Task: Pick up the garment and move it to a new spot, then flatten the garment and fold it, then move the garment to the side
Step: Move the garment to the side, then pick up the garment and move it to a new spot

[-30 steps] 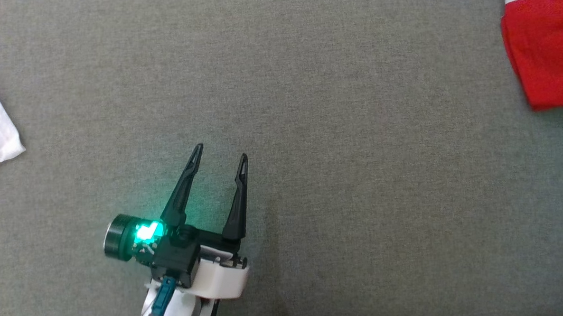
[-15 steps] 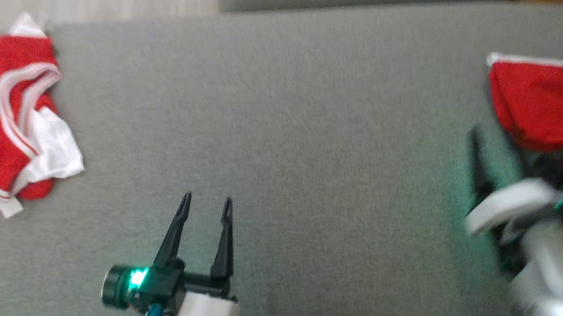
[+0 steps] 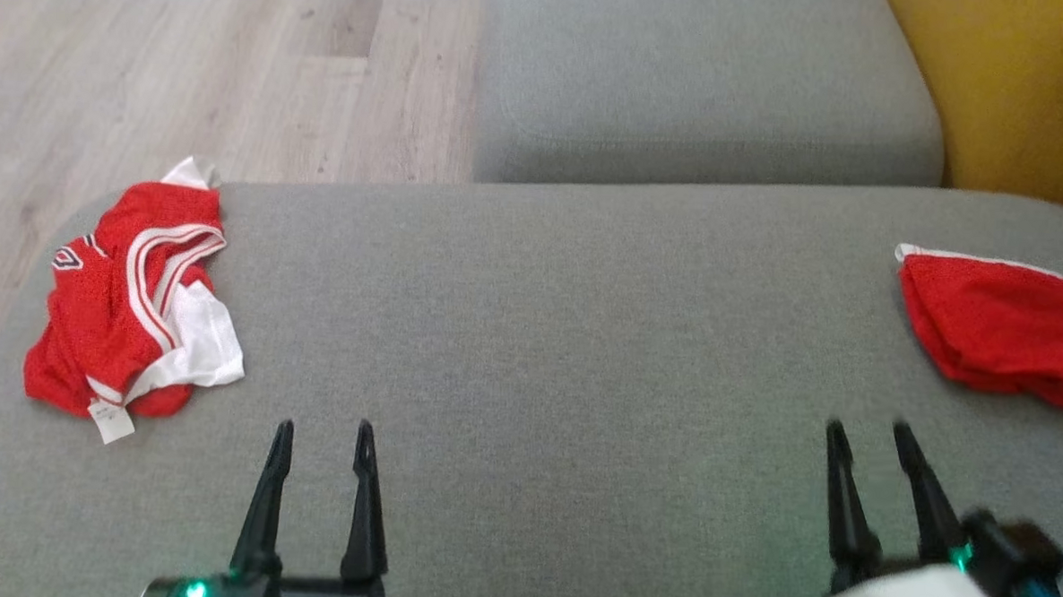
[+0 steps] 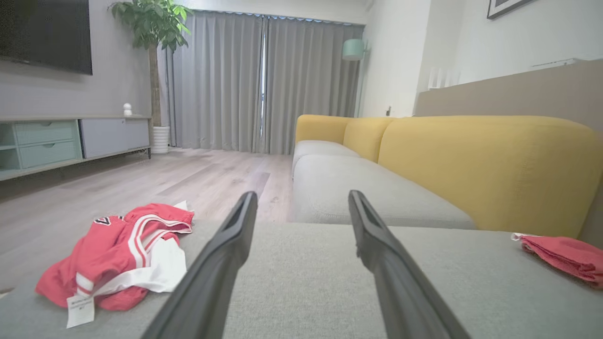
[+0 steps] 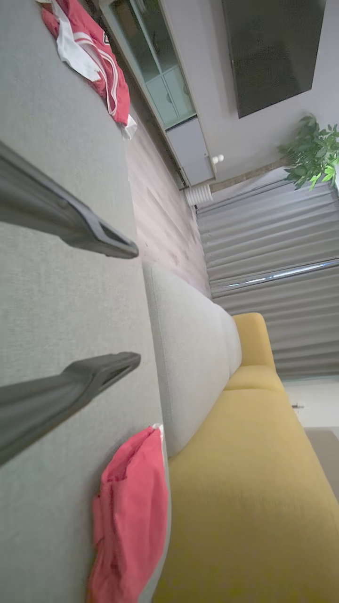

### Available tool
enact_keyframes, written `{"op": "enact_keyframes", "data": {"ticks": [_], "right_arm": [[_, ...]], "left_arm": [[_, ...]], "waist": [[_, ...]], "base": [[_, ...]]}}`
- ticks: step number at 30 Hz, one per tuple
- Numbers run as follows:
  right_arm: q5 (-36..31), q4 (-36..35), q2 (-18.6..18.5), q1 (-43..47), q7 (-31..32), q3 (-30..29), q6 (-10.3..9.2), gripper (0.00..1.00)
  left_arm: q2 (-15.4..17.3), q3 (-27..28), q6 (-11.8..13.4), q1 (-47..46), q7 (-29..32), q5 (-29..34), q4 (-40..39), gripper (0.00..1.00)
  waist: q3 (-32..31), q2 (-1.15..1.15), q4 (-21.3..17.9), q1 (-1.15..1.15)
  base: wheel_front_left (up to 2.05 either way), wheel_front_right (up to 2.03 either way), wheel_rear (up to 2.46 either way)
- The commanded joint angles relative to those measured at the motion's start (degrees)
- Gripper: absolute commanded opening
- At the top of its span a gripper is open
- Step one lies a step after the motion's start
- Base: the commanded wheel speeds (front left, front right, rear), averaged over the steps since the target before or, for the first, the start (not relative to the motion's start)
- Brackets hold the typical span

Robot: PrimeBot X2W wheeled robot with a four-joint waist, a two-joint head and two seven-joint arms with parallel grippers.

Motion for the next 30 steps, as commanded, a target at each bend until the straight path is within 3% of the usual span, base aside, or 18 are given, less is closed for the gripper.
{"op": "enact_keyframes", "data": {"ticks": [1, 9, 30], "right_arm": [[-0.3, -2.4, -0.1, -0.2, -0.6, 0.6, 0.4, 1.0], [-2.9, -5.5, 1.1, 8.9, -0.6, -0.8, 0.4, 1.0], [-2.1, -5.4, 1.3, 9.1, -0.6, 0.2, 0.4, 1.0]], "left_arm": [[-0.4, 2.1, -0.4, -0.6, -0.3, 0.9, -2.4, 1.0], [-0.4, 4.2, -2.3, 5.6, -0.3, 4.2, -2.1, 1.0], [-0.4, 4.9, -2.7, 5.8, -0.3, 4.3, -0.5, 1.0]], "waist": [[-0.9, 0.0, 0.4, 0.01], [-3.1, 0.0, 0.4, 0.01], [-3.8, 0.0, -0.8, 0.01]], "base": [[0.0, 0.0, 0.0], [0.0, 0.0, 0.0], [0.0, 0.0, 0.0]]}}
